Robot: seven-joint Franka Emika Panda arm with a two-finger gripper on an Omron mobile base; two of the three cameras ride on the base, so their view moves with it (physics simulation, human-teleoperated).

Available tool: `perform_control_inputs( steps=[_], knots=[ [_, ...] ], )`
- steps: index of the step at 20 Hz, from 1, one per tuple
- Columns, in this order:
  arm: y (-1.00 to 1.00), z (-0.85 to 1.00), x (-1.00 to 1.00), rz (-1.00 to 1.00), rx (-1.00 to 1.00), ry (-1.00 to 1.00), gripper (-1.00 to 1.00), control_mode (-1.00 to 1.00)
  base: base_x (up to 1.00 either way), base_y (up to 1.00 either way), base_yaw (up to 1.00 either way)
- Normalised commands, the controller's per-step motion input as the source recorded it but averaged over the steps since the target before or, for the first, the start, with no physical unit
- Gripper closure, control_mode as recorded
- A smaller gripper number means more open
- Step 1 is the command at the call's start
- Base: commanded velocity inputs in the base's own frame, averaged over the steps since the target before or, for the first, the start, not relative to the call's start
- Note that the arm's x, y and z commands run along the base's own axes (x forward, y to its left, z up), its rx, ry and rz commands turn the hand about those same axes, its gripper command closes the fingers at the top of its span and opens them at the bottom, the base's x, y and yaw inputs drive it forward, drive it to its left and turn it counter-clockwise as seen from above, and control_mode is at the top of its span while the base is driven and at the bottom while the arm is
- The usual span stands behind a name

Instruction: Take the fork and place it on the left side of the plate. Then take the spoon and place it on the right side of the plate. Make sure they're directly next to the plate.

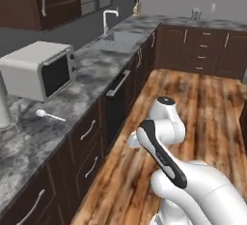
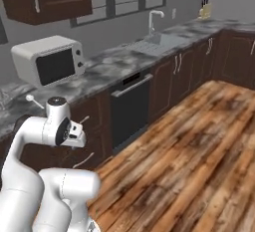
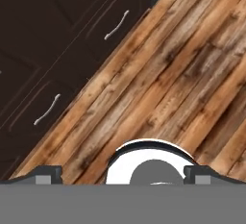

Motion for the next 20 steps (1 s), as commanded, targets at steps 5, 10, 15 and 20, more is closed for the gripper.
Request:
perform_control_inputs(
  steps=[5, 10, 15, 20],
  knots=[
    [0.00, 0.00, 0.00, 0.00, 0.00, 0.00, -1.00, 1.00, 0.74, 0.00, 0.51],
    [0.00, 0.00, 0.00, 0.00, 0.00, 0.00, -1.00, 1.00, 0.58, 0.00, 0.66],
    [0.00, 0.00, 0.00, 0.00, 0.00, 0.00, -1.00, 1.00, 0.59, 0.00, 0.65],
    [0.00, 0.00, 0.00, 0.00, 0.00, 0.00, -1.00, 1.00, 0.66, -0.09, 0.52]
  ],
)
